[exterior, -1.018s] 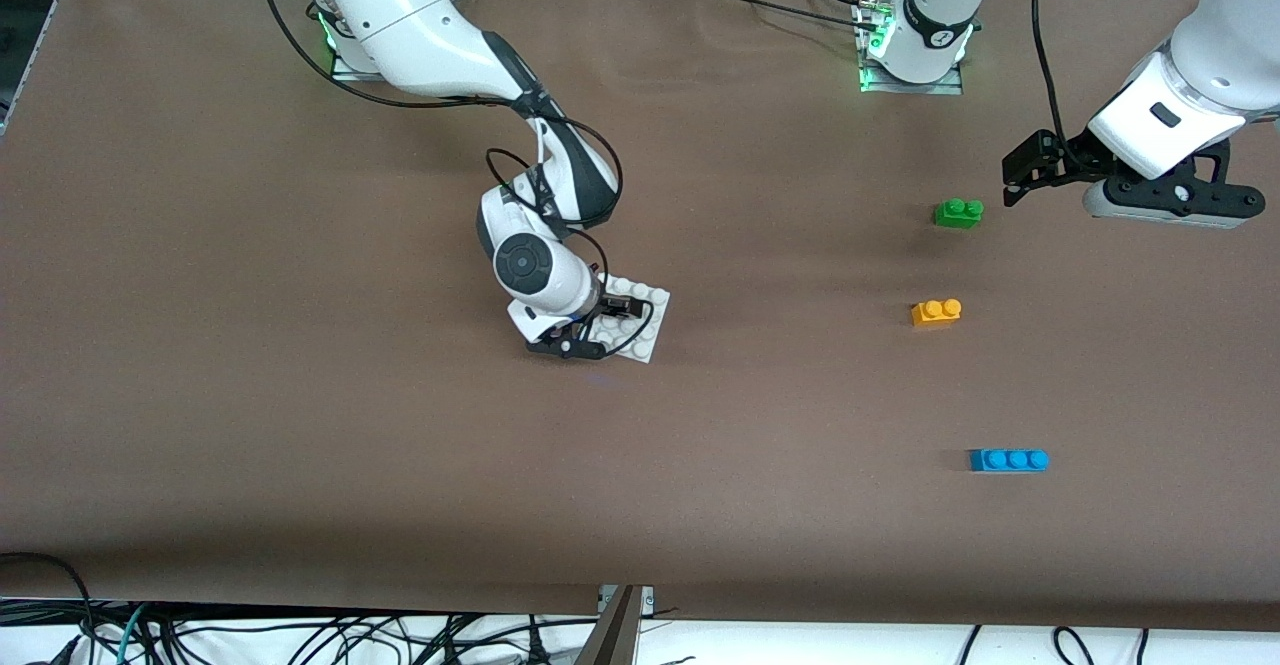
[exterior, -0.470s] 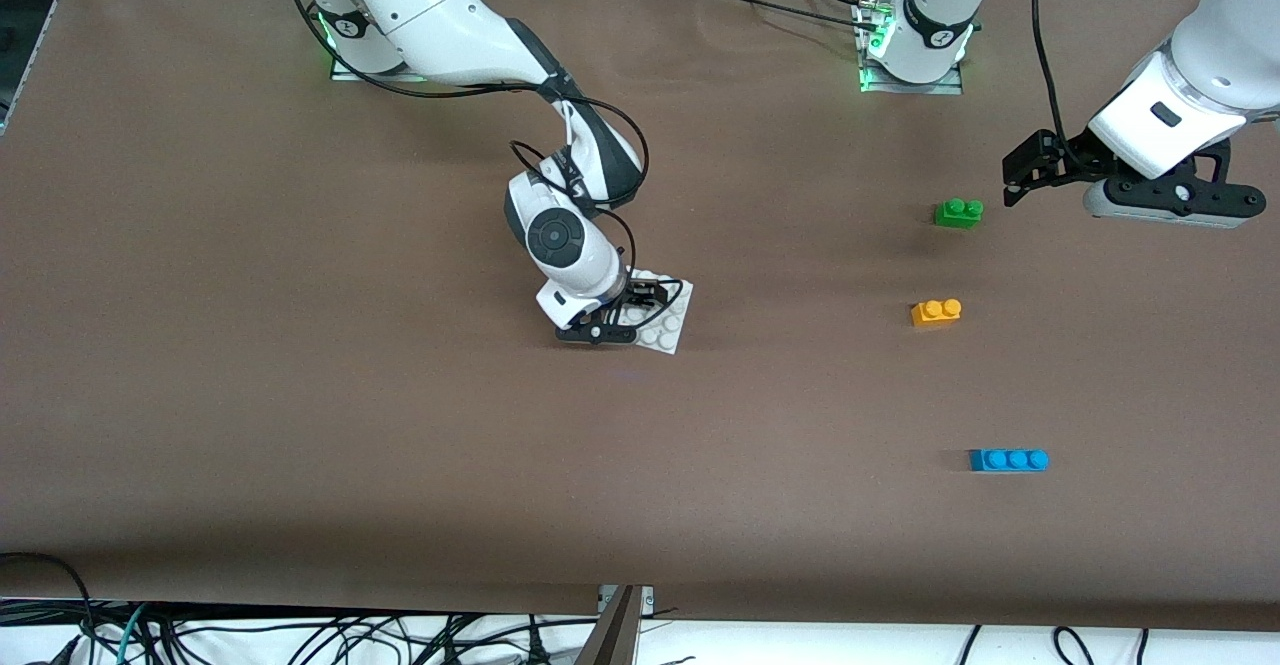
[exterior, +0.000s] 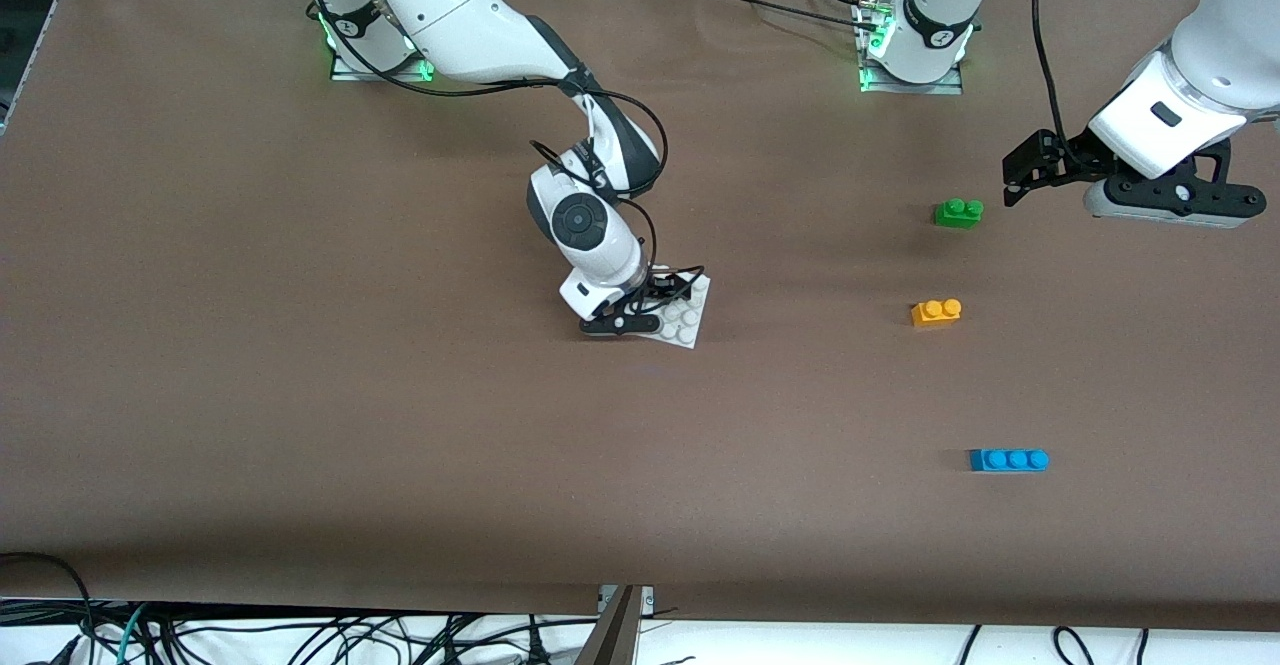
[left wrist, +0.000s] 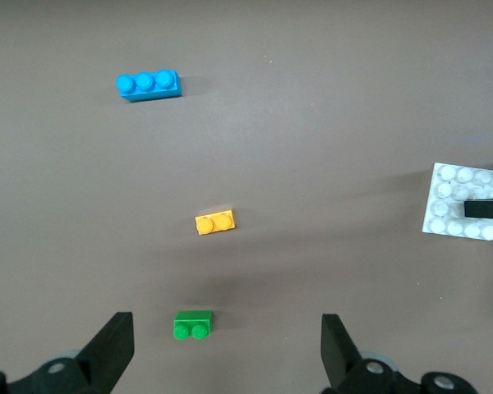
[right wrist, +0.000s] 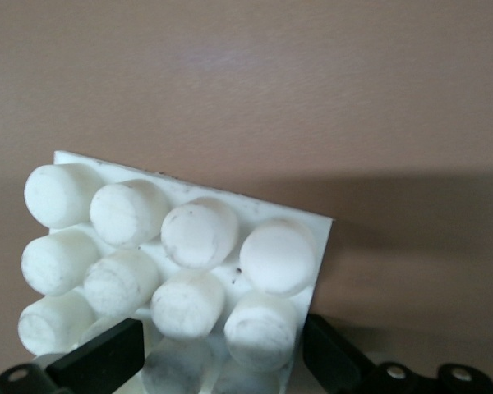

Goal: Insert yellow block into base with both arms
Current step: 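Push the white base plate further toward the yellow brick with the right gripper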

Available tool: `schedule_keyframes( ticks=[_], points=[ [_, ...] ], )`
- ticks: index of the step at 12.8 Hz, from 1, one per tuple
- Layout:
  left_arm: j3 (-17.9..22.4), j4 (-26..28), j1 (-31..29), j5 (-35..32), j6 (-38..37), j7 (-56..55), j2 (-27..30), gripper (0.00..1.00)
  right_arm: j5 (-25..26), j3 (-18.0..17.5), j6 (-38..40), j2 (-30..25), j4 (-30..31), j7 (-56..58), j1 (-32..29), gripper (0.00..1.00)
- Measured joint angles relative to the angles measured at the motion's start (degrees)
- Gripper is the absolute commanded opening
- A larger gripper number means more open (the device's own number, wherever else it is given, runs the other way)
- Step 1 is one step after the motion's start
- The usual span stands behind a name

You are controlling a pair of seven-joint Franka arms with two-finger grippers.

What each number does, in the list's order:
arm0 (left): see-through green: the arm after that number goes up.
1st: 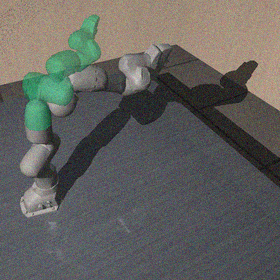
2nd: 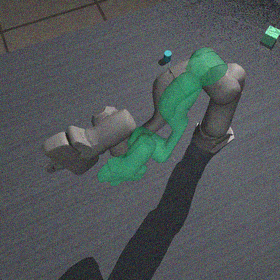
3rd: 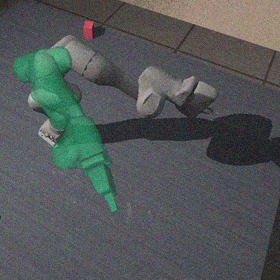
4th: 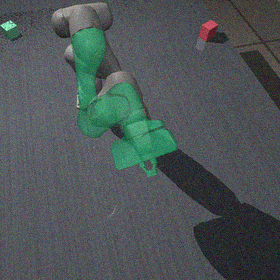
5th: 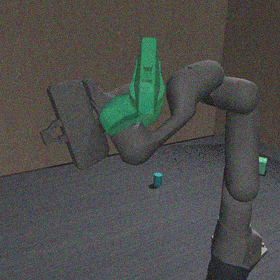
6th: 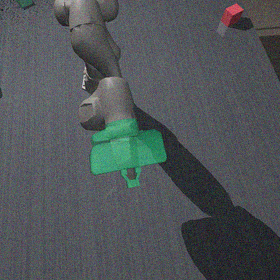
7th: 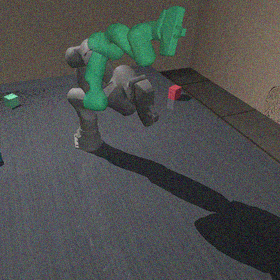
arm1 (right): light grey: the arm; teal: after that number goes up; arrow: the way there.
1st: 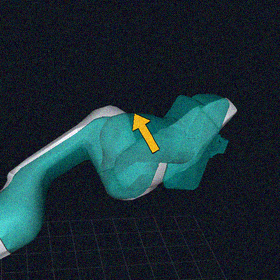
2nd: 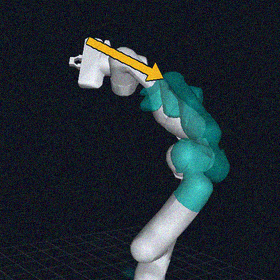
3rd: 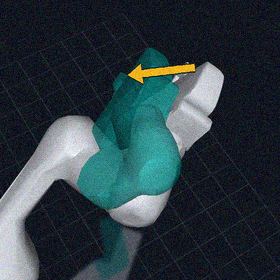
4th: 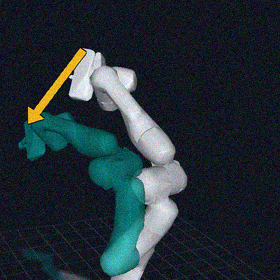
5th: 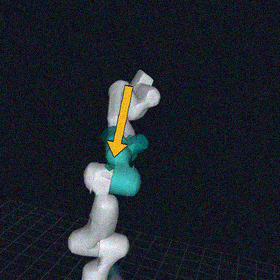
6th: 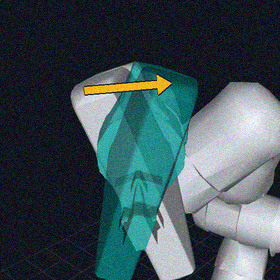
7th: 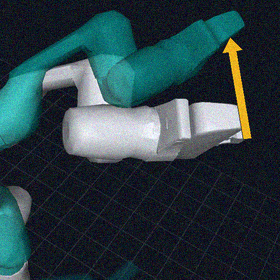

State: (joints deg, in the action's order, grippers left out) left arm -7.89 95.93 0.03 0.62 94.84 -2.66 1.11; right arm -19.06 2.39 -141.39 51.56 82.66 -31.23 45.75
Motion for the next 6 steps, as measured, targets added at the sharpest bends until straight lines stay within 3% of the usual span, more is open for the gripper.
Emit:
schedule_keyframes(
  ticks=[6],
  points=[
    [-0.06, -0.01, 0.0, 0.0, 0.0, 0.0, 0.0, 1.0, 1.92, -0.01, -0.32, 0.57, -1.39, 0.14, 2.01, 0.9]
  ],
)
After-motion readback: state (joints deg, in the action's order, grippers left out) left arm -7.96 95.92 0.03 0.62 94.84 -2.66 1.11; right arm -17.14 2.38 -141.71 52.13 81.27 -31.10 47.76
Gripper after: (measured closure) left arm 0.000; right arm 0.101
